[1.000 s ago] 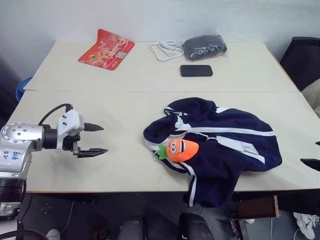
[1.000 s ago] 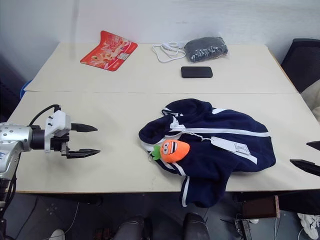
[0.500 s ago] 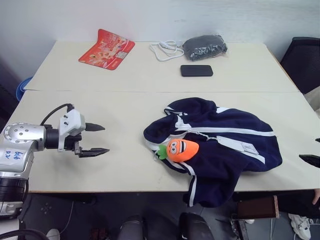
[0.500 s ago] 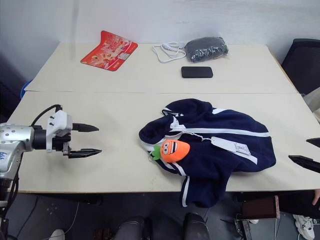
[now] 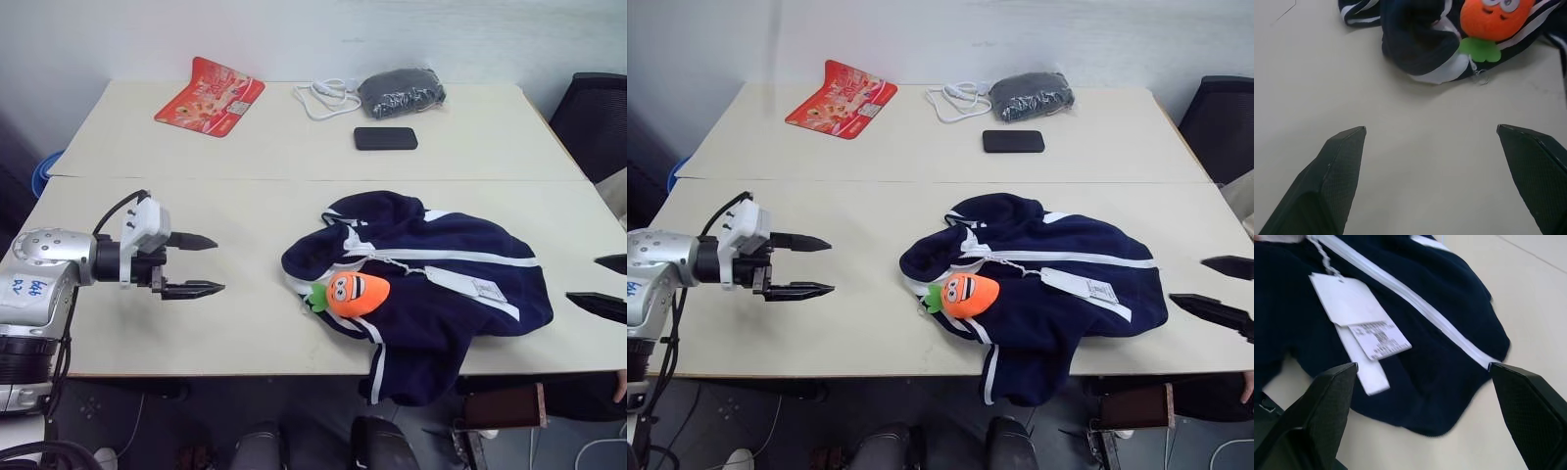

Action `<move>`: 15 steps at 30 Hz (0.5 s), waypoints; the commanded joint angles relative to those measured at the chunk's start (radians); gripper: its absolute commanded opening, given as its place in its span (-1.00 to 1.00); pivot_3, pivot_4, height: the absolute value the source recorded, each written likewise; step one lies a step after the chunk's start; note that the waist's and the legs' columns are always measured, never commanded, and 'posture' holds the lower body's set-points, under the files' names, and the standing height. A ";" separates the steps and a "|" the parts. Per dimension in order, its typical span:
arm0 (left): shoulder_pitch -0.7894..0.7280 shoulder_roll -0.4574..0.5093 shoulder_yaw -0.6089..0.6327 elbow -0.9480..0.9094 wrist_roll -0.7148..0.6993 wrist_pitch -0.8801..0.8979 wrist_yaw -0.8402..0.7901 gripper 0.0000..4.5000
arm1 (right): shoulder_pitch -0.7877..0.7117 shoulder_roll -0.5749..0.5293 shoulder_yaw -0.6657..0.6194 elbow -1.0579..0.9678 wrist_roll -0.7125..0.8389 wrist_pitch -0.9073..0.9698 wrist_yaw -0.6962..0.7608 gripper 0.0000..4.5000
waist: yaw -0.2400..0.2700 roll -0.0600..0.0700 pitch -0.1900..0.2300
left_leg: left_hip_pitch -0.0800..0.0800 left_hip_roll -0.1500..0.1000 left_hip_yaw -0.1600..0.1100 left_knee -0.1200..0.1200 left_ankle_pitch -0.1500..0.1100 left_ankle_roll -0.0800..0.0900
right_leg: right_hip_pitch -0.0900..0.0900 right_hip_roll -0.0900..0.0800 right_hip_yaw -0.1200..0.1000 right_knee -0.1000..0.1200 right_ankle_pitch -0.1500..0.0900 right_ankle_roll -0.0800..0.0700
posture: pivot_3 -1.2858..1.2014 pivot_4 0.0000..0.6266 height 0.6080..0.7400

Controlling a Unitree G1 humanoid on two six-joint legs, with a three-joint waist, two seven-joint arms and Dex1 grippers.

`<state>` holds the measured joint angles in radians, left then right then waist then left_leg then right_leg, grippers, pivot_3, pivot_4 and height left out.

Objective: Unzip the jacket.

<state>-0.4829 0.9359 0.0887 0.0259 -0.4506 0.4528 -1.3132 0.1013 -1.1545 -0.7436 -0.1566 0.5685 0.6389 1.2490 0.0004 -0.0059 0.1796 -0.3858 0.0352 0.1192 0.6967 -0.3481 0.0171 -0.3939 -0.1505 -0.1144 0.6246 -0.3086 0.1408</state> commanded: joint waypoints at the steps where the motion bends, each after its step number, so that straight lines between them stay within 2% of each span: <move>1: -0.026 0.007 0.000 -0.088 -0.049 0.027 -0.029 1.00 | -0.088 0.003 0.037 -0.190 0.153 0.095 -0.056 0.99 | -0.001 0.000 0.000 | 0.000 0.000 -0.001 0.000 0.000 0.000 | 0.000 0.000 0.000 0.000 0.000 0.000 | 0.03 -0.52 1.00; 4: -0.046 0.003 -0.023 -0.106 -0.040 0.024 -0.030 1.00 | -0.207 0.061 0.207 -0.357 0.260 0.148 -0.166 0.99 | -0.002 0.000 0.000 | 0.001 0.001 -0.003 0.000 0.000 0.000 | 0.000 0.001 0.000 0.001 0.000 0.000 | 0.03 -0.52 1.00; 7: -0.057 -0.008 -0.046 -0.129 -0.035 0.019 -0.028 1.00 | -0.323 0.139 0.443 -0.432 0.224 0.146 -0.249 0.99 | -0.002 -0.001 0.000 | 0.000 0.001 -0.003 0.001 0.000 -0.001 | -0.001 0.001 0.000 0.001 0.000 0.000 | 0.03 -0.52 1.00; 12: -0.055 -0.019 -0.067 -0.140 -0.010 -0.013 -0.017 1.00 | -0.483 0.323 0.762 -0.357 0.064 0.113 -0.369 0.99 | 0.001 -0.001 0.000 | -0.002 0.000 0.000 0.002 0.000 -0.001 | -0.002 0.000 0.000 0.001 0.000 0.000 | 0.03 -0.52 1.00; 15: -0.048 -0.024 -0.063 -0.143 -0.004 -0.018 -0.001 1.00 | -0.538 0.392 0.856 -0.298 0.007 0.100 -0.383 0.99 | 0.000 -0.001 0.000 | -0.003 0.000 0.001 0.002 0.000 -0.001 | -0.002 0.000 -0.001 0.001 0.000 0.000 | 0.03 -0.52 1.00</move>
<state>-0.5312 0.9104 0.0137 -0.0984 -0.4577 0.4472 -1.3216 -0.4107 -0.7738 0.0910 -0.4639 0.6062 0.7632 0.8754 0.0007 -0.0072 0.1798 -0.3891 0.0349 0.1203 0.6988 -0.3484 0.0166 -0.3961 -0.1500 -0.1160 0.6256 -0.3086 0.1407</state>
